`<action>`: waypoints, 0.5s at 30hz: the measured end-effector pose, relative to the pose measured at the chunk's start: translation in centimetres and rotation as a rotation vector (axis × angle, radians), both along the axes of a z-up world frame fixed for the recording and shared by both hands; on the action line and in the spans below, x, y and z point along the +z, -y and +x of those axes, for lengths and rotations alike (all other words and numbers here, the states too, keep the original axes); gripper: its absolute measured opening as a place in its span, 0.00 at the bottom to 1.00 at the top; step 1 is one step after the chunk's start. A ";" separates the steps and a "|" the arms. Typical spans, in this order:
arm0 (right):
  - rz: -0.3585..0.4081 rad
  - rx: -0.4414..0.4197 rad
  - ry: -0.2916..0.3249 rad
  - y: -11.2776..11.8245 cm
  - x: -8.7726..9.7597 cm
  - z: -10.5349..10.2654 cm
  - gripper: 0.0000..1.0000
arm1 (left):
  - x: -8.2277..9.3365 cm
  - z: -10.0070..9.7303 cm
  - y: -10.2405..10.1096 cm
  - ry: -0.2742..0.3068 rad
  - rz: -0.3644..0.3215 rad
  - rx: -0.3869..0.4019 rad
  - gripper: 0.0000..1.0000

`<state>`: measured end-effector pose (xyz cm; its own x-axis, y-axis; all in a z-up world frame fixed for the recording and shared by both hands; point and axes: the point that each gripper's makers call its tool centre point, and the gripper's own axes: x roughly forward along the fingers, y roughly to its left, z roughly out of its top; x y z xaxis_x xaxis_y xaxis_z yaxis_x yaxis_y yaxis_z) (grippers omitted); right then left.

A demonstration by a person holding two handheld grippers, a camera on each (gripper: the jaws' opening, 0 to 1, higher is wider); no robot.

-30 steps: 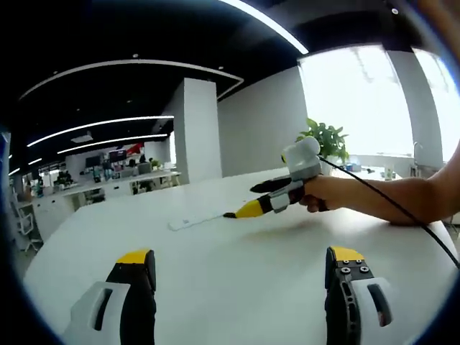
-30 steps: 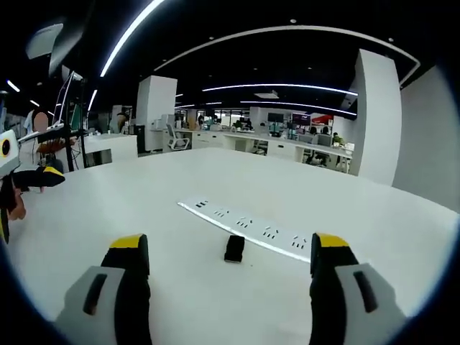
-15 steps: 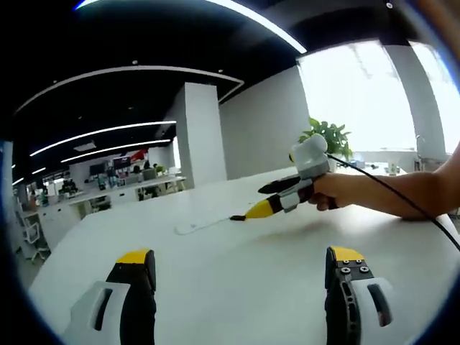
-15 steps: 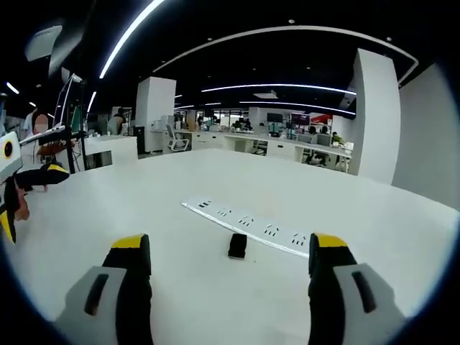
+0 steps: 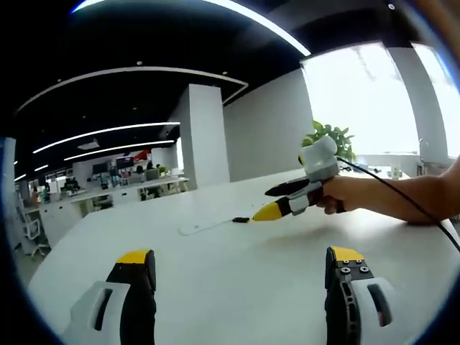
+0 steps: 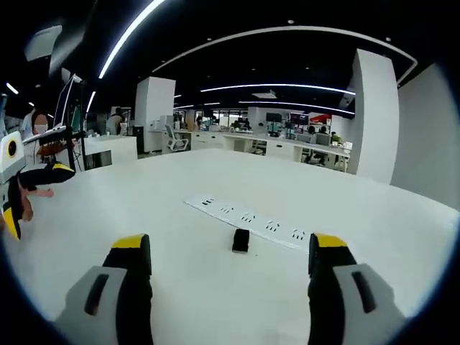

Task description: Snap the two parts of the plastic buckle together until the buckle closes and remains connected.

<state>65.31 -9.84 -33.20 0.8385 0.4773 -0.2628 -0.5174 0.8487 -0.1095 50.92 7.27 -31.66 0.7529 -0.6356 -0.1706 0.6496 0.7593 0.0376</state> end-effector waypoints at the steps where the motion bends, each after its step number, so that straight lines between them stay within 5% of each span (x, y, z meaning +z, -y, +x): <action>1: 0.000 -0.002 0.002 0.0 0.0 -0.2 0.90 | 0.0 -0.1 0.0 -0.003 0.000 -0.002 0.99; 15: 0.006 -0.007 0.000 0.3 0.3 -1.4 0.88 | 0.1 -0.2 0.3 0.008 0.001 -0.014 0.99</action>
